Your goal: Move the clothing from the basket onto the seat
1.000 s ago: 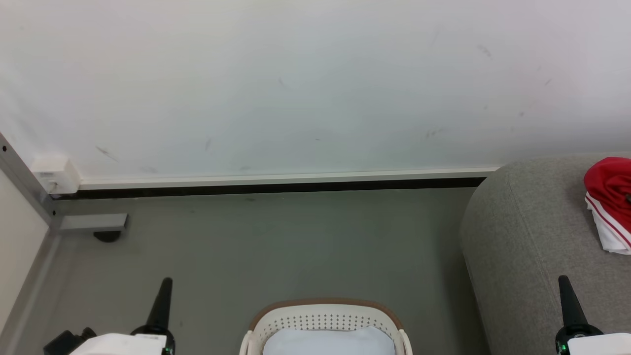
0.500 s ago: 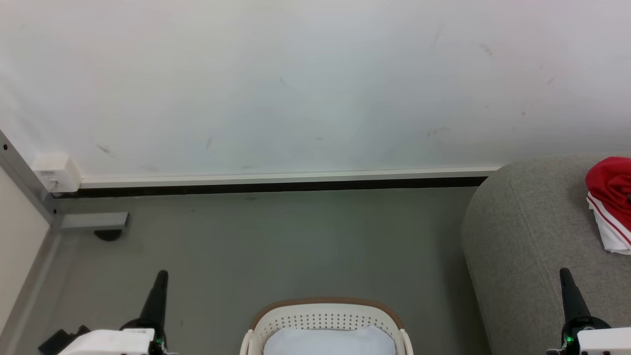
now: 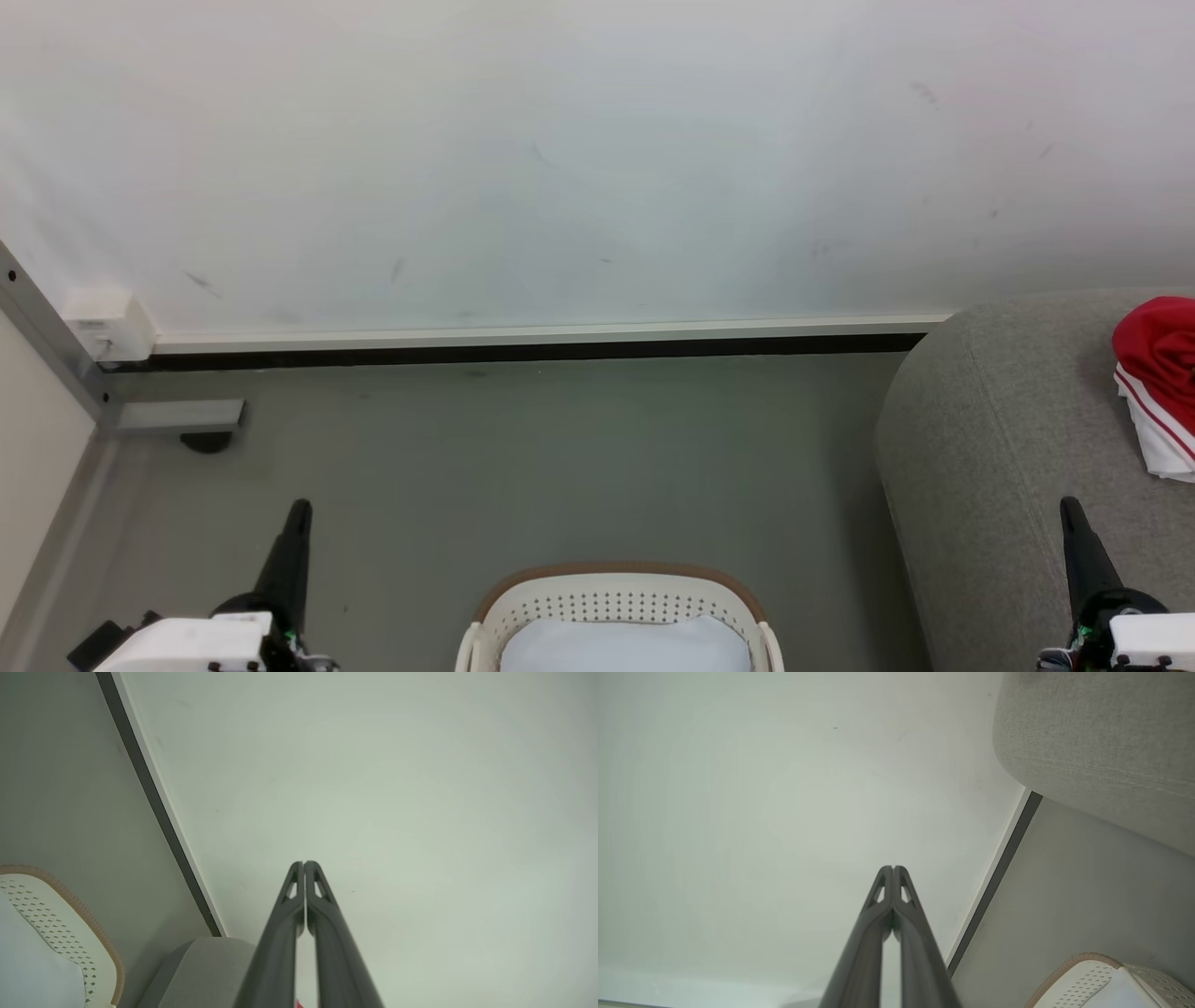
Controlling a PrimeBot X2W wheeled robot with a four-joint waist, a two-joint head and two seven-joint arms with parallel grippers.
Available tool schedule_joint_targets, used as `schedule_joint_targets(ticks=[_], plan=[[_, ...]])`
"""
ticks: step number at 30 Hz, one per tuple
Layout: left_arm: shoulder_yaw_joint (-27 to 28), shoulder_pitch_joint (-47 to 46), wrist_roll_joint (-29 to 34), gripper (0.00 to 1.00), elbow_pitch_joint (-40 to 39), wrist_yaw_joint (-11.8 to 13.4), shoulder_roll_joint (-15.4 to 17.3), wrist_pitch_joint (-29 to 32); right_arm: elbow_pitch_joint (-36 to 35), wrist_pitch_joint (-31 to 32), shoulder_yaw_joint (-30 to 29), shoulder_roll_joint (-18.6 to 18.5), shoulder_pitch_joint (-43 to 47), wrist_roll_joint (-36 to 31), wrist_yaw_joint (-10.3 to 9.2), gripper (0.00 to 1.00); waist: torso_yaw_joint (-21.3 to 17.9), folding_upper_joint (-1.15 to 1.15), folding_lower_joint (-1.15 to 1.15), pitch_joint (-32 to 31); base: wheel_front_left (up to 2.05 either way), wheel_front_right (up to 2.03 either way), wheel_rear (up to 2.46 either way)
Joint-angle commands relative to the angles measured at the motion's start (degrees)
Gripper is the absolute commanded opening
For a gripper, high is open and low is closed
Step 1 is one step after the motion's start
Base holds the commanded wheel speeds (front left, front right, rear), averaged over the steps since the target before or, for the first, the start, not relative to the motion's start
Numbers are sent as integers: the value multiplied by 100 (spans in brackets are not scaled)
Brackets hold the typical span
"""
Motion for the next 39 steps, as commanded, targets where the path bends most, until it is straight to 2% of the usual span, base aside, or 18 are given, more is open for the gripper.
schedule_joint_targets(ticks=[1, 16, 39], plan=[[44, -69, -97, 0, -26, -40, 13, 19, -35, 40, -18, -32, -75, 113, -12, 0, 1, 0, 0, 1, 0, 0, 0], [153, -125, -657, 0, -50, -70, 5, 174, -58, 171, -18, -54, -129, 718, -14, 0, 18, 0, 0, 18, 0, 0, 0], [149, -118, -640, 0, -48, -70, 6, 177, -59, 137, 20, -73, -122, 733, -14, 0, 18, 0, 0, 18, 0, 0, 0]])
